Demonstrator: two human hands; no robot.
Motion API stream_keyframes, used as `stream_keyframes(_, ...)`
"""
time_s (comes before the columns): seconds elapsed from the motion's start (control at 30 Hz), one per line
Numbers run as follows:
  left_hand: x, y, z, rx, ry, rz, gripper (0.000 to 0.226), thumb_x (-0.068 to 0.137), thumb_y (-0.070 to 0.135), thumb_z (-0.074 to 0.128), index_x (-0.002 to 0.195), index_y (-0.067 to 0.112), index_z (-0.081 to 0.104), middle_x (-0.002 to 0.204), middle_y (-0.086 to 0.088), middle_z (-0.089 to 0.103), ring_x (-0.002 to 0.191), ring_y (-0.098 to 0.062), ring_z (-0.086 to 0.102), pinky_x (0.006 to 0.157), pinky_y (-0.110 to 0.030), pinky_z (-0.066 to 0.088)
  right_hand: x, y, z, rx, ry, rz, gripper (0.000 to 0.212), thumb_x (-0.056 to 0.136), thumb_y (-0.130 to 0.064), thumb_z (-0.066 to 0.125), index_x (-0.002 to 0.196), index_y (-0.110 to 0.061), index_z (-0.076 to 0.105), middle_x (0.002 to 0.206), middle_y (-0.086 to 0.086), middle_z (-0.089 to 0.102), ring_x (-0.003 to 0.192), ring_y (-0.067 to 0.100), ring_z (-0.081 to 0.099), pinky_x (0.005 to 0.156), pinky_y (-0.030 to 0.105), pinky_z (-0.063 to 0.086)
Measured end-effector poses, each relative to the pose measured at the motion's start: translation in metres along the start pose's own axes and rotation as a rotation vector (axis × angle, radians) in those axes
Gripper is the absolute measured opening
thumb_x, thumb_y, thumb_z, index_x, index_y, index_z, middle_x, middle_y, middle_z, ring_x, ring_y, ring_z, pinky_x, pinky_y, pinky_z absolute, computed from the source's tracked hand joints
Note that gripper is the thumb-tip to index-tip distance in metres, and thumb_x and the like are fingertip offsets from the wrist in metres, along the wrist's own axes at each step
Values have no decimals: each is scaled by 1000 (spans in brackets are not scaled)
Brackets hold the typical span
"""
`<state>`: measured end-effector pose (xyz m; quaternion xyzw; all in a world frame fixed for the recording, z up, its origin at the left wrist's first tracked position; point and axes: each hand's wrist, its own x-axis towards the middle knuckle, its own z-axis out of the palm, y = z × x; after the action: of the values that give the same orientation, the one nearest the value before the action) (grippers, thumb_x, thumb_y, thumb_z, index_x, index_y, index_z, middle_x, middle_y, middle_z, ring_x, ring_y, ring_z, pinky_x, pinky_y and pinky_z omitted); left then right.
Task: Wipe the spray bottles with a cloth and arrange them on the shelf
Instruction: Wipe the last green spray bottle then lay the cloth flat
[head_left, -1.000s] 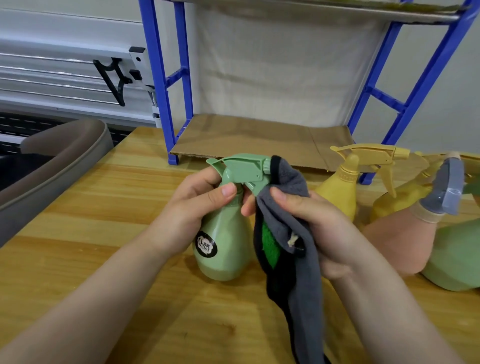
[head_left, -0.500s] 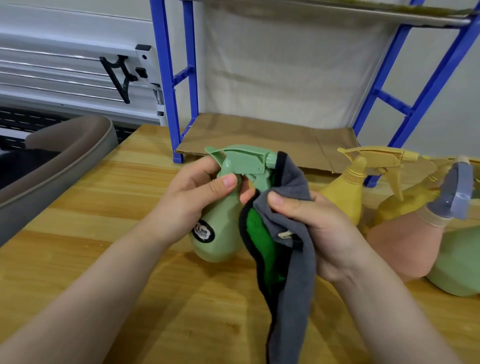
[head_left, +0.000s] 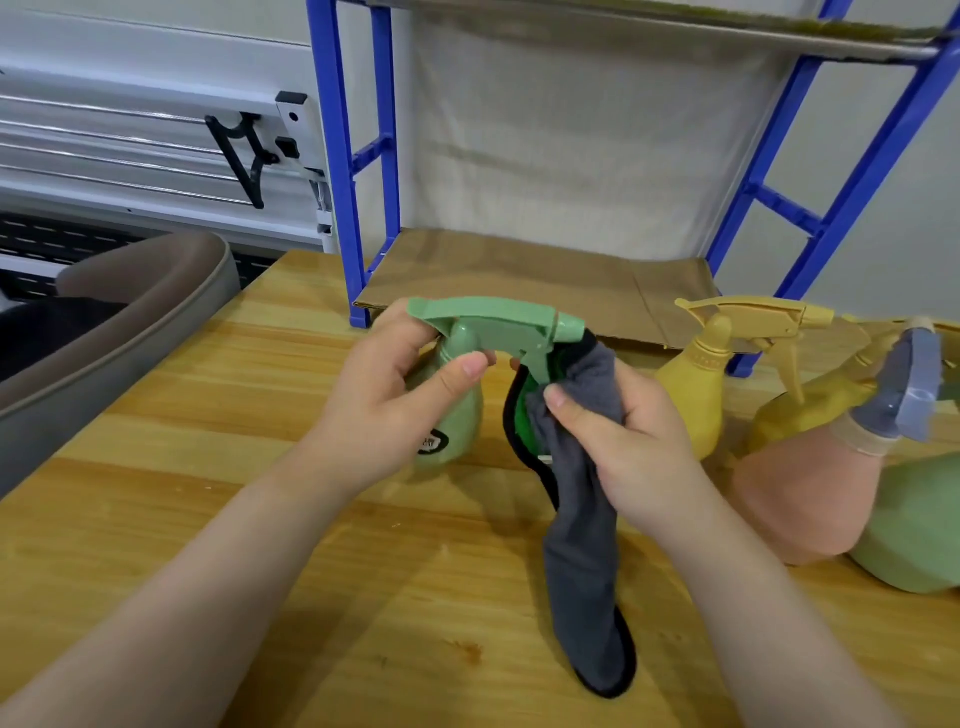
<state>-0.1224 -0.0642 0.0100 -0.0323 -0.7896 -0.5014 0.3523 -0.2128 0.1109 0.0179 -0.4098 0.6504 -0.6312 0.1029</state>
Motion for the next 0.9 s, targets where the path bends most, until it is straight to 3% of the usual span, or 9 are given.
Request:
stream_keyframes(0.13, 1, 1, -3, 249, 82, 130, 17, 91, 39, 53, 104, 36, 63, 108, 13, 61, 109, -15, 57, 96, -36, 45, 1, 4, -5, -492, 125, -223, 7, 90, -39, 64, 84, -40, 61, 74, -26, 66, 81, -9, 64, 67, 9, 47)
stream_keyframes(0.17, 2, -1, -5, 248, 121, 105, 16, 90, 40, 53, 103, 37, 63, 108, 13, 62, 110, -12, 57, 96, -33, 45, 1, 4, -8, -529, 174, -253, 14, 91, -44, 63, 79, -40, 57, 69, -26, 64, 76, -10, 62, 63, 7, 44)
stream_keyframes(0.23, 4, -3, -9, 135, 214, -2, 15, 86, 45, 56, 98, 48, 65, 110, 3, 65, 109, -13, 58, 97, -36, 47, 3, 2, -14, -426, 316, -174, 17, 89, -44, 61, 74, -37, 57, 68, -23, 65, 73, -7, 63, 63, 11, 48)
stream_keyframes(0.3, 7, -2, -11, -16, 254, -105, 15, 81, 51, 60, 94, 57, 64, 112, -3, 65, 109, -18, 60, 98, -46, 48, 8, 0, -21, -288, 426, -18, 22, 90, -37, 64, 77, -19, 63, 70, -9, 68, 70, 3, 65, 65, 28, 54)
stream_keyframes(0.37, 7, 1, -7, -47, 197, -124, 16, 79, 53, 60, 93, 60, 63, 109, 13, 64, 107, -13, 60, 97, -38, 48, 10, -4, -29, -226, 345, 139, 22, 90, -32, 66, 85, -11, 64, 75, -1, 69, 71, 6, 67, 64, 29, 52)
stream_keyframes(0.43, 6, 4, 0, 7, 132, -107, 15, 79, 53, 62, 92, 60, 64, 102, 25, 63, 110, -8, 57, 97, -26, 44, 8, -10, -38, -308, 96, 206, 19, 88, -37, 66, 93, -20, 62, 80, -5, 70, 74, 3, 67, 66, 22, 51)
stream_keyframes(0.57, 9, 4, 12, 35, 99, -195, 14, 87, 31, 71, 92, 43, 67, 102, 21, 67, 102, 2, 58, 87, -13, 42, -11, -13, -50, -536, -359, 334, 45, 76, -66, 55, 102, -30, 53, 89, -15, 64, 84, -1, 62, 77, 22, 51)
stream_keyframes(0.7, 19, 10, 24, 53, 47, -268, 7, 86, 28, 72, 92, 32, 68, 93, 7, 70, 88, -11, 65, 80, -26, 50, -38, -8, -64, -610, -432, 348, 28, 91, -54, 54, 89, -26, 51, 79, -17, 57, 74, 0, 54, 75, 25, 47)
stream_keyframes(0.9, 54, 18, 52, 72, 24, -220, 15, 89, 24, 69, 104, 25, 68, 97, 14, 71, 88, 5, 63, 78, -11, 48, -65, -14, -76, -494, -296, 245, 28, 92, -40, 62, 78, -18, 53, 67, -14, 51, 66, 3, 48, 65, 24, 43)
